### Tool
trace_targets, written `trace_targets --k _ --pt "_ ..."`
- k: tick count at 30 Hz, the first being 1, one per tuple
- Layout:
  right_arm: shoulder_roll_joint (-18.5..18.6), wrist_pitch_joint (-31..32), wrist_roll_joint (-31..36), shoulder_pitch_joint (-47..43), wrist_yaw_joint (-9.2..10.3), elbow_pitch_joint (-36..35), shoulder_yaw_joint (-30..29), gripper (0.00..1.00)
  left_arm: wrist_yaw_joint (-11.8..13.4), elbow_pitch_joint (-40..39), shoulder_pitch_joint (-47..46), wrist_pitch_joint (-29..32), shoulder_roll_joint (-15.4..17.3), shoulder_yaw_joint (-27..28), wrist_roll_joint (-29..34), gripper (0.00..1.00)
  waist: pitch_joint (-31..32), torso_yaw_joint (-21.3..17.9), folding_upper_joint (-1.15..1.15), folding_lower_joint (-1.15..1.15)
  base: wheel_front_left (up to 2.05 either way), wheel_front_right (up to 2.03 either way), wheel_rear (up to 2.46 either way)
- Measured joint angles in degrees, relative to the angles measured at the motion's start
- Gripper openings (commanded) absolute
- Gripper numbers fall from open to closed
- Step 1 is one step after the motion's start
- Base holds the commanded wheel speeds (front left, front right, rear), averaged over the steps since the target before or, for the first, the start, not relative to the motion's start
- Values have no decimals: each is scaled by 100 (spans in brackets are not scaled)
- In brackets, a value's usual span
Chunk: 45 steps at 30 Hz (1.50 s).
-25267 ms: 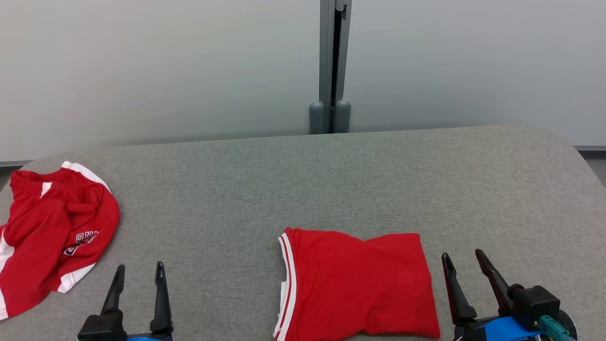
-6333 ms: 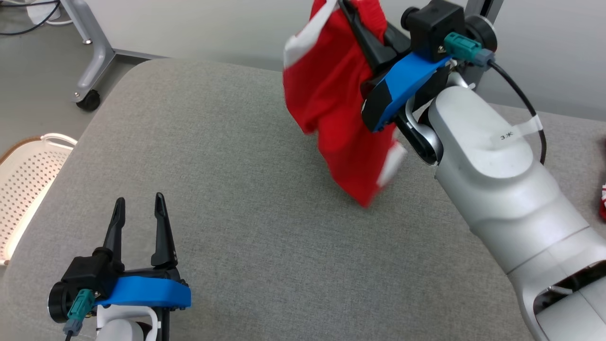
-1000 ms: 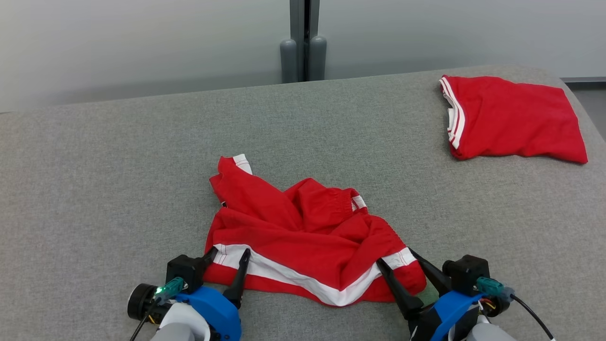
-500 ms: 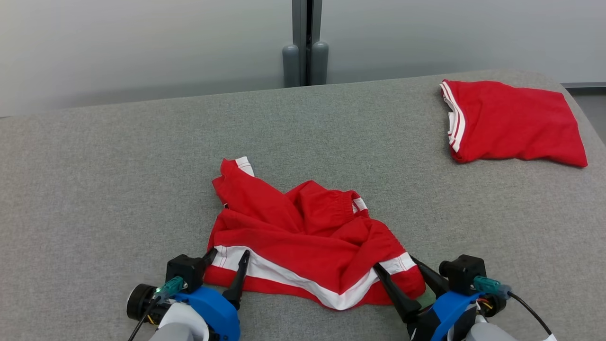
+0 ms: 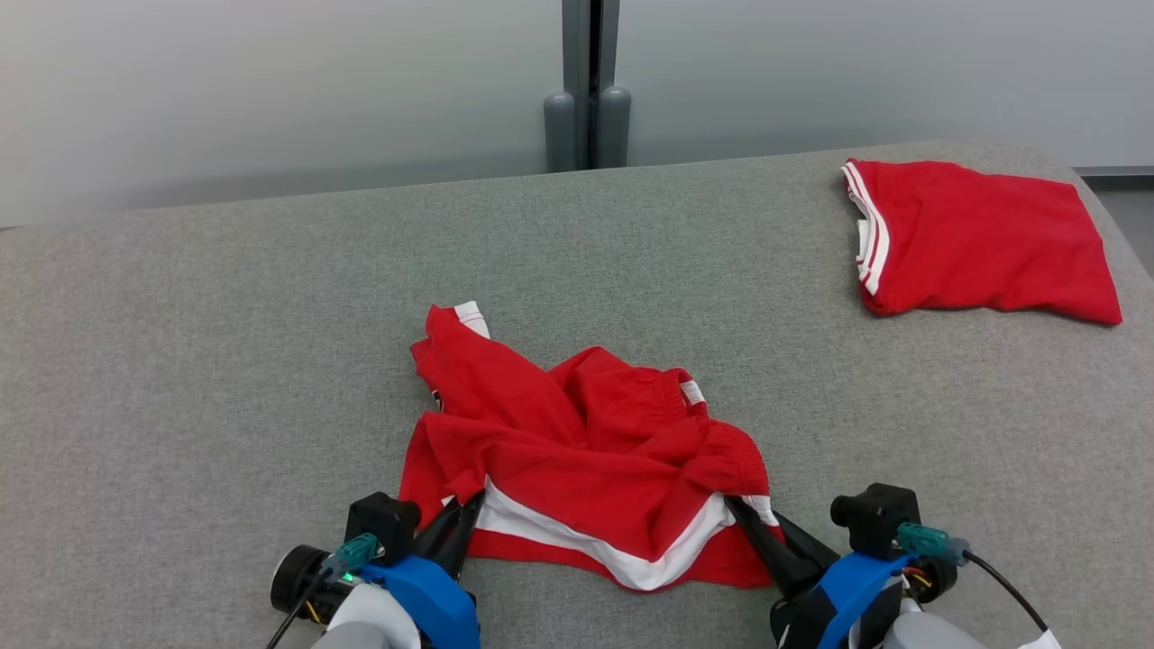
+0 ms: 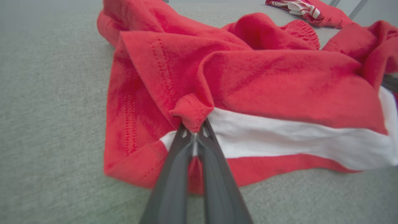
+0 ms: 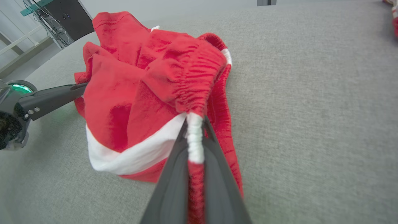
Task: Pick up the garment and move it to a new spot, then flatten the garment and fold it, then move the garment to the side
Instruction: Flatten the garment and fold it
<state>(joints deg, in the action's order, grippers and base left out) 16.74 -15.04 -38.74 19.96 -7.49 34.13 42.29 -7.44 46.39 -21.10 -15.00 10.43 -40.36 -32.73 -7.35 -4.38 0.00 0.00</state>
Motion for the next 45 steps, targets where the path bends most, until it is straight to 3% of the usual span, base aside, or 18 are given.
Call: trace_targets --k 5,13,19,29,37,41,45 --pt "1 0 7 18 0 -227 -198 0 0 -320 16 0 132 -35 -191 0 37 57 0 0 0 0 0" --pt "97 1 112 174 0 -820 -823 0 0 -1259 -13 1 391 376 -410 0 58 145 0 0 0 0 0" --pt "143 0 101 855 0 -1017 -991 0 0 -1763 -464 0 516 682 -653 0 -89 159 0 0 0 0 0" --pt "-47 0 -325 3727 0 -148 -935 0 0 -1625 -3063 335 802 783 -1329 0 -803 142 0 2 0 0 0" --pt "-97 0 -425 6215 0 798 -965 0 0 -961 -5539 448 686 866 -1519 0 -1494 223 1 2 0 0 0" --pt "-87 0 -159 6767 0 946 -998 0 0 -743 -6159 272 549 766 -1607 0 -1746 307 1 2 0 0 0" --pt "-189 -1 -113 6667 0 988 -828 0 0 -571 -6193 126 550 528 -1745 0 -1877 352 1 2 0 0 0"
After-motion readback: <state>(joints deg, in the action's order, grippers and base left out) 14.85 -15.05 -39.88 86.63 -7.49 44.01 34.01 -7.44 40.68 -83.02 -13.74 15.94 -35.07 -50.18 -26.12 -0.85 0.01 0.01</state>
